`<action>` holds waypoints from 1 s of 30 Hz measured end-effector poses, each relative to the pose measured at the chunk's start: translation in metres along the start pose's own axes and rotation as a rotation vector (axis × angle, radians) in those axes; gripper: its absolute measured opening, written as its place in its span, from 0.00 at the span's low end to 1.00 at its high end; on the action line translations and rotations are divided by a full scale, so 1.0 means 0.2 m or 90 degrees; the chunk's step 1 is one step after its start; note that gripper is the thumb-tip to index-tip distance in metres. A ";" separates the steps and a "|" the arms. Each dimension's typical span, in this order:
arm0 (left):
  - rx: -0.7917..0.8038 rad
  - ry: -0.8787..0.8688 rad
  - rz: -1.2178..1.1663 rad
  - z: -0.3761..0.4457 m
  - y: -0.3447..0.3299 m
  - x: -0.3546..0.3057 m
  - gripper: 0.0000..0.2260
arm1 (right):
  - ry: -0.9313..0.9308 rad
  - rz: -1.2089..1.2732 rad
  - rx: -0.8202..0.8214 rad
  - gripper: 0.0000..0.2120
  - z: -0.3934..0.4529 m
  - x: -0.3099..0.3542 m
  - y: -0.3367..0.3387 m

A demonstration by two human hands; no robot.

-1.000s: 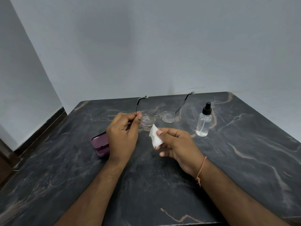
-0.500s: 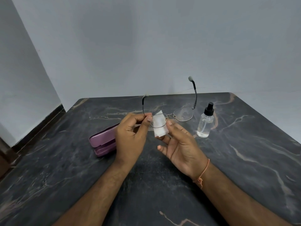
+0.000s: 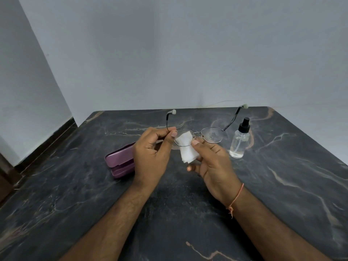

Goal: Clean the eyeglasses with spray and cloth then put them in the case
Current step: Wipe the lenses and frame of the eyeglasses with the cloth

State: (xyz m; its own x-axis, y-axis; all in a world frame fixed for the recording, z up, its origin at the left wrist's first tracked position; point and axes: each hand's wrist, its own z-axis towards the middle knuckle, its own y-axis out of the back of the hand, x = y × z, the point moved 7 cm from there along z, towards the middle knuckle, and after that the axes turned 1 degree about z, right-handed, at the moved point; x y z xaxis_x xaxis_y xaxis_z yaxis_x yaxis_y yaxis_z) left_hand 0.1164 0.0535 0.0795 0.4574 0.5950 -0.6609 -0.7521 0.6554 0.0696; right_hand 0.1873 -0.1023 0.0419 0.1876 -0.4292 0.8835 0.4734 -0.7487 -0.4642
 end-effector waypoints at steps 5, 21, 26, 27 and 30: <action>0.005 0.001 -0.015 -0.01 -0.01 -0.01 0.05 | -0.011 0.060 0.038 0.13 -0.01 0.02 -0.03; 0.001 -0.010 -0.015 0.00 0.00 0.01 0.06 | -0.090 0.031 0.024 0.16 0.01 -0.04 0.01; -0.001 -0.014 -0.007 0.00 -0.01 0.02 0.05 | -0.095 0.033 0.019 0.12 0.01 -0.04 0.00; -0.001 -0.014 -0.009 0.00 -0.01 0.02 0.04 | -0.107 0.039 0.026 0.12 0.01 -0.05 0.00; 0.004 -0.005 -0.023 -0.01 -0.01 0.02 0.04 | -0.138 0.055 0.068 0.14 -0.01 -0.06 -0.02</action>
State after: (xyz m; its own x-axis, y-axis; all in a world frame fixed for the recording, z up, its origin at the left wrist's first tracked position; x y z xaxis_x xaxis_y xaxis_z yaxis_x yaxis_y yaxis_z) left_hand 0.1198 0.0534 0.0758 0.4878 0.5752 -0.6566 -0.7322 0.6792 0.0510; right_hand 0.1814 -0.0939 0.0328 0.4060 -0.3627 0.8388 0.5338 -0.6508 -0.5399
